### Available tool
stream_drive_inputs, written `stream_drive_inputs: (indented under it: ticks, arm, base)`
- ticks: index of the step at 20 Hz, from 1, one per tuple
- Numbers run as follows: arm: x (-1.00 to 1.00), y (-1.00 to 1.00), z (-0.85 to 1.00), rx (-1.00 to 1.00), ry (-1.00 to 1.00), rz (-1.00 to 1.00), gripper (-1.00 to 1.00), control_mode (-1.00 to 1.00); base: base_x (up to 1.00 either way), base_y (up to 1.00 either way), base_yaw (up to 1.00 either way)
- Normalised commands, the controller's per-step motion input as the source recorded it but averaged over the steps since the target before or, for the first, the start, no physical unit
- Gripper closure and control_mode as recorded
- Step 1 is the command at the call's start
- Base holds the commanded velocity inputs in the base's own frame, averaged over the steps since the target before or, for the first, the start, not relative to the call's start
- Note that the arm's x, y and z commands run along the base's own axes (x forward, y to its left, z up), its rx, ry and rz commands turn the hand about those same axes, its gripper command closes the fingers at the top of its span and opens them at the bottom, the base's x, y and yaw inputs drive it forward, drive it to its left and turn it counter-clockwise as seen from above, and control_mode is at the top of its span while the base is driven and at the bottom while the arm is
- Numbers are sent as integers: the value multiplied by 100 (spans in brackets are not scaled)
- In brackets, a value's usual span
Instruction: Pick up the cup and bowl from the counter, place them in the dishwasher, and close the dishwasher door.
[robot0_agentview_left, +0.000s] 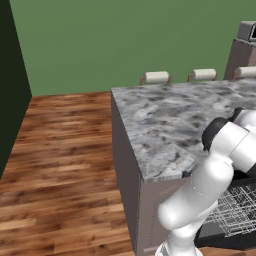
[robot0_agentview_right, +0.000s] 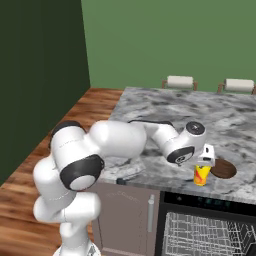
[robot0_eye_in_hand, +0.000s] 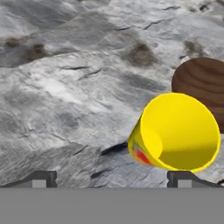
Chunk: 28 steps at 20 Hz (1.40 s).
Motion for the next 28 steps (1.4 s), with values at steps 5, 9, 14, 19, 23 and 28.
stream_drive_inputs:
  ticks: [5,9,14,19,23,28]
  arm:
    - [11,-13,-5,0,0,0,-100,-100]
    - [0,-1,16,0,0,0,-100,-100]
    - [0,0,15,0,0,0,-100,-100]
    - [13,0,-7,0,0,0,-100,-100]
    - [23,0,-29,0,2,0,-100,-100]
    - [24,-2,-16,-5,0,0,-100,-100]
  base:
    - [0,0,0]
    - [0,0,0]
    - [0,0,0]
    - [0,0,0]
    - [0,0,0]
    - [0,0,0]
